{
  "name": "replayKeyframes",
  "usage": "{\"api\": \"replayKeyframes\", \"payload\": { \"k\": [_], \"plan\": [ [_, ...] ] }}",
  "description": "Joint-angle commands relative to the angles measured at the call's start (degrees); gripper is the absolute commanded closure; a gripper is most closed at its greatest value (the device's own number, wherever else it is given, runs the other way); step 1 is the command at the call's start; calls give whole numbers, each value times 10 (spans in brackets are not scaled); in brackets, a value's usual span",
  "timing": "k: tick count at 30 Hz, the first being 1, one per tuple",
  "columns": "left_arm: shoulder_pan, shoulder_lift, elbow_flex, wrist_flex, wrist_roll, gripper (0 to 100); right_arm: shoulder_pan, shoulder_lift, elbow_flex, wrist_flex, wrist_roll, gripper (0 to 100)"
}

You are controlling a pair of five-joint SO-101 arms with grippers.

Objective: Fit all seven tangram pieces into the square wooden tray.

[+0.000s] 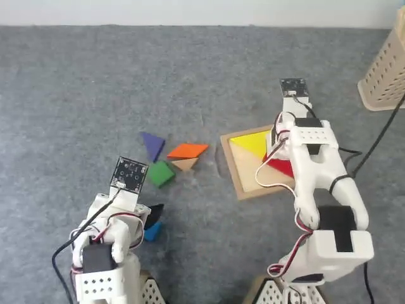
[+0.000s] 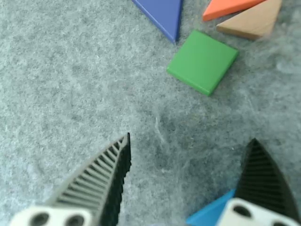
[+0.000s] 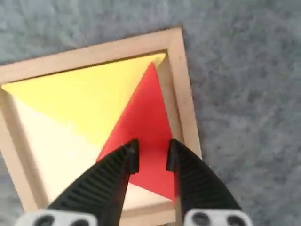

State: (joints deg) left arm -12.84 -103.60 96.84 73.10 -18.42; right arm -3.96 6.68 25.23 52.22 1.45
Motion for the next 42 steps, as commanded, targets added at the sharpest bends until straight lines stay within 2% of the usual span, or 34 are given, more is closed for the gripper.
{"api": "replayKeyframes", "payload": {
  "k": [1,9,16,28,31,35,42],
  "plan": [
    [1,-8,-3,0,-2,647,16,5,-16,13,-7,893],
    [1,-8,-3,0,-2,647,23,4,-17,13,7,892],
    [1,-8,-3,0,-2,647,-40,-19,-5,40,26,892],
    [1,-8,-3,0,-2,647,-30,-196,49,48,3,892],
    [1,-8,-3,0,-2,647,-55,-237,52,47,7,892],
    [1,-8,-3,0,-2,647,-58,-201,52,25,31,892],
    [1,-8,-3,0,-2,647,-1,-36,14,-23,40,892]
  ]
}}
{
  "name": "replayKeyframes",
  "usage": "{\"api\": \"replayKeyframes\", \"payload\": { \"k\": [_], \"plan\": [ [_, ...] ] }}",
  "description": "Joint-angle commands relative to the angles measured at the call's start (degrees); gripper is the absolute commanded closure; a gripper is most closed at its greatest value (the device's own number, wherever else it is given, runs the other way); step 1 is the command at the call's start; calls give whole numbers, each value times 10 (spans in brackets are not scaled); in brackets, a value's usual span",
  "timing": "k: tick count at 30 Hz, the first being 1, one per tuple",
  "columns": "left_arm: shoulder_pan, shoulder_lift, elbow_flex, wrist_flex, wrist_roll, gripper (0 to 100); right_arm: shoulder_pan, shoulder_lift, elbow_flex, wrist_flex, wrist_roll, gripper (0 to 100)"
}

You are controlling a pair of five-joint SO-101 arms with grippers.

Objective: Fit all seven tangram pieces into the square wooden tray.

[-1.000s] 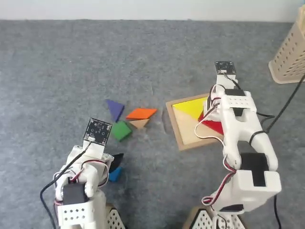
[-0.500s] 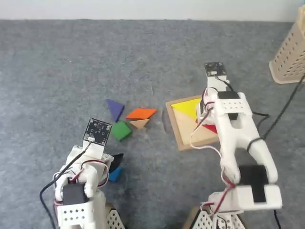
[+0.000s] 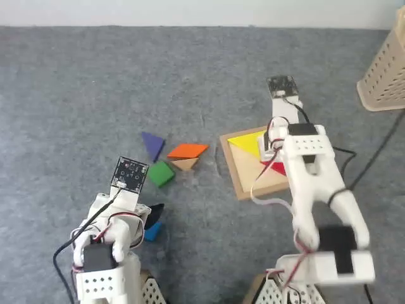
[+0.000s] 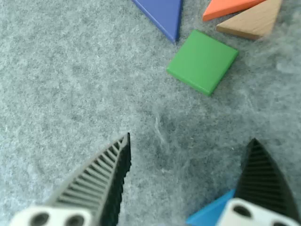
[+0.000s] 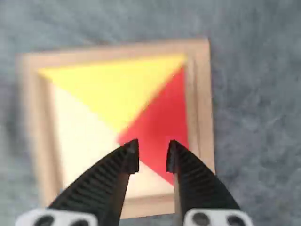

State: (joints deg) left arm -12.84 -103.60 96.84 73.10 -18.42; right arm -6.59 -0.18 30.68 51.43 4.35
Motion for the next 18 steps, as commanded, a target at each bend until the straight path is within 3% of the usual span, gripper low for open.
{"api": "replayKeyframes", "payload": {
  "k": [1,9,18],
  "plan": [
    [1,-8,-3,0,-2,647,32,44,-51,-15,11,892],
    [1,-8,-3,0,-2,647,68,83,-95,-16,11,892],
    [1,-8,-3,0,-2,647,69,-61,-16,-57,11,892]
  ]
}}
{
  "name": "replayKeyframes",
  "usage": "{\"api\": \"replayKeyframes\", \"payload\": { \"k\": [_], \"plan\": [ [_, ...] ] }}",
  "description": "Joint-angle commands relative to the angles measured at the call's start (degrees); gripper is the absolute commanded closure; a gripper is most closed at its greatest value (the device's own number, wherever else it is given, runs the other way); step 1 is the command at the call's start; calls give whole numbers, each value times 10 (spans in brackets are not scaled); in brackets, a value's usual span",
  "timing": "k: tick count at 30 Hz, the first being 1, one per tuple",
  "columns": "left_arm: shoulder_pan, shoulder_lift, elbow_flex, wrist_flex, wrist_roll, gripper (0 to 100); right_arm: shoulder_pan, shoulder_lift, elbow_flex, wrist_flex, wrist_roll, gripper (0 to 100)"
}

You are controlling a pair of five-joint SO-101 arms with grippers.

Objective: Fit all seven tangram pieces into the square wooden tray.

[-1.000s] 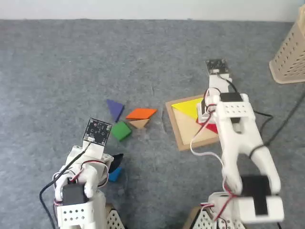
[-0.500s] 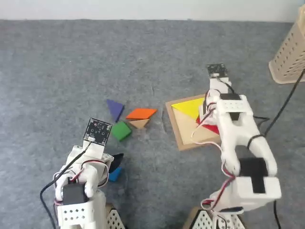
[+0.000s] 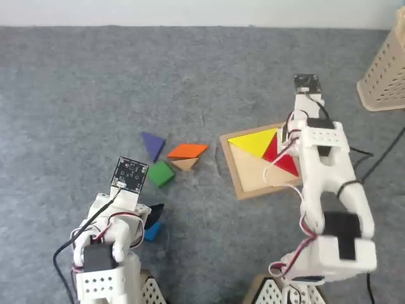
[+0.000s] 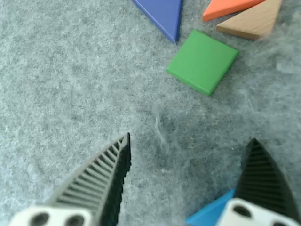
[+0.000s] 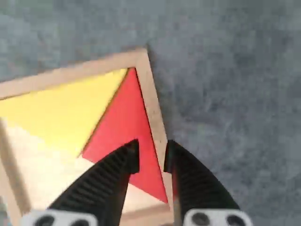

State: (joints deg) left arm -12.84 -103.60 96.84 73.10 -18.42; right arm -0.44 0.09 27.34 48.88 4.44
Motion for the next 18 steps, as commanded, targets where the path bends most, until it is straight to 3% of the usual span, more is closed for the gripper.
{"api": "replayKeyframes", "payload": {
  "k": [1,7,12,18],
  "plan": [
    [1,-8,-3,0,-2,647,9,-61,29,-42,10,892],
    [1,-8,-3,0,-2,647,43,7,9,-50,4,896],
    [1,-8,-3,0,-2,647,88,29,-25,-44,-47,943],
    [1,-8,-3,0,-2,647,70,44,-21,-41,-45,992]
  ]
}}
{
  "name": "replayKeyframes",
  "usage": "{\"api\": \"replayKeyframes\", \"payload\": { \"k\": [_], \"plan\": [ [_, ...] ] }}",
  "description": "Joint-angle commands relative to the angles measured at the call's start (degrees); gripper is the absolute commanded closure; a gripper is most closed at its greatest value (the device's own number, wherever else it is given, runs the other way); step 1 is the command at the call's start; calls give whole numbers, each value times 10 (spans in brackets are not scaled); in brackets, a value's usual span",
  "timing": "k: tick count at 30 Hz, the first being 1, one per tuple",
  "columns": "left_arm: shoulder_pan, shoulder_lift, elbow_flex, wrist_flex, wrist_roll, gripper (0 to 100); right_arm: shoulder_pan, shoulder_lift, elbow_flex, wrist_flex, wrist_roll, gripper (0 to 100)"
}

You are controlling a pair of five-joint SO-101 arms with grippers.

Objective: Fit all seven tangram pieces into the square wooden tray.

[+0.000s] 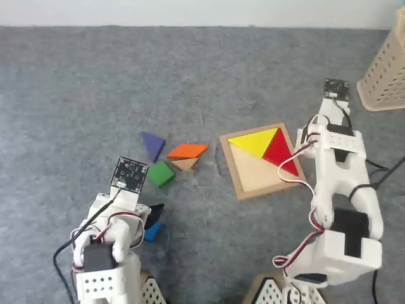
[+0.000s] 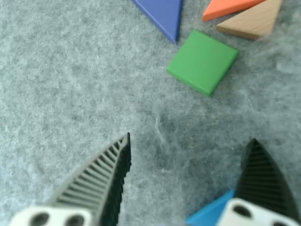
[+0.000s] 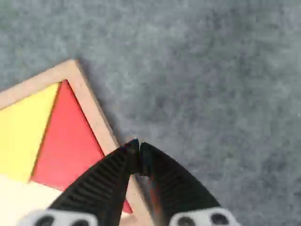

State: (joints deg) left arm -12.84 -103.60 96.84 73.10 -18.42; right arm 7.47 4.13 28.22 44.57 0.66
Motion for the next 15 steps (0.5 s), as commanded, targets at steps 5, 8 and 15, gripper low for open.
{"api": "replayKeyframes", "payload": {
  "k": [5,8,15],
  "plan": [
    [1,-8,-3,0,-2,647,-63,41,-25,48,-7,992],
    [1,-8,-3,0,-2,647,-65,18,-14,75,-14,992],
    [1,-8,-3,0,-2,647,-87,-124,98,29,-20,992]
  ]
}}
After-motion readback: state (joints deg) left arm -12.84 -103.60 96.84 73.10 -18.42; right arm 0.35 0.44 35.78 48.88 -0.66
